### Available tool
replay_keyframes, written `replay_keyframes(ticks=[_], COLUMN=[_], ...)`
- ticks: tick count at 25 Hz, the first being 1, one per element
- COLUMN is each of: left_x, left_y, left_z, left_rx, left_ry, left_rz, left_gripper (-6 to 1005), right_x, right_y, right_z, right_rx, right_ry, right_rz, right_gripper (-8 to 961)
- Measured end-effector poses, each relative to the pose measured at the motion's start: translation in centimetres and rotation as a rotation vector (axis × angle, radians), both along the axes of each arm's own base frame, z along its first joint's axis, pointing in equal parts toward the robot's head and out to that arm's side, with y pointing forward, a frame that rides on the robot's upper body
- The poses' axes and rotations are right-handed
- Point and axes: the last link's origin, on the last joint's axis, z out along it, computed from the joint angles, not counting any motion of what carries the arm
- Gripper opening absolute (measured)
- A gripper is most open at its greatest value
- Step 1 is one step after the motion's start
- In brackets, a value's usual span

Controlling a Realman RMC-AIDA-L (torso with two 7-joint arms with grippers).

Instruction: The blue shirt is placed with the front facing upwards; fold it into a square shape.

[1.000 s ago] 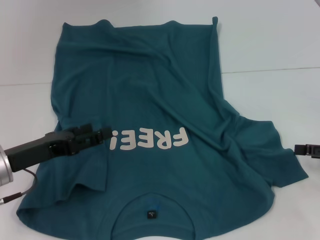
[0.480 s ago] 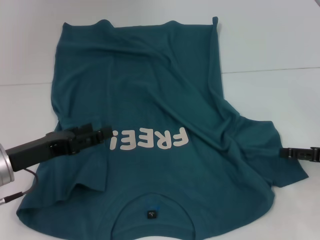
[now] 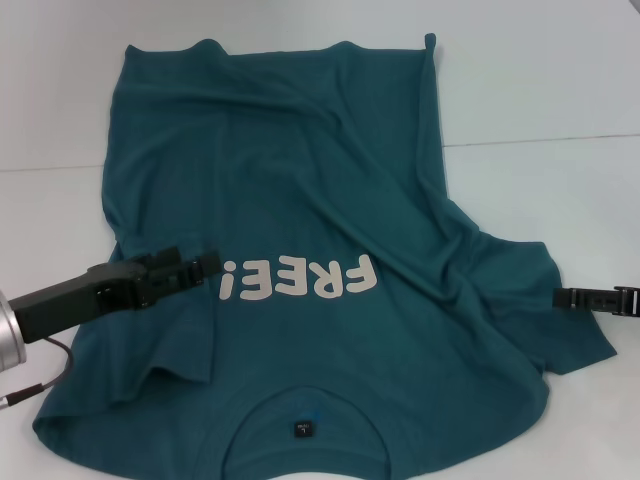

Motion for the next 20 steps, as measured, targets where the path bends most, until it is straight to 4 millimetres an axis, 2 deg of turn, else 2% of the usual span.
replay_keyframes(ticks=[20], left_x=[-0.1], left_y=[0.2], left_z=[0.0], left_rx=[0.008], left_ry=[0.006], left_rz=[0.011], left_gripper=[904], right_x=[-0.8], right_y=[0.6], right_z=[-1.2], right_rx=[0.002], right_ry=[0.004], right_rz=[0.017], right_gripper=[786])
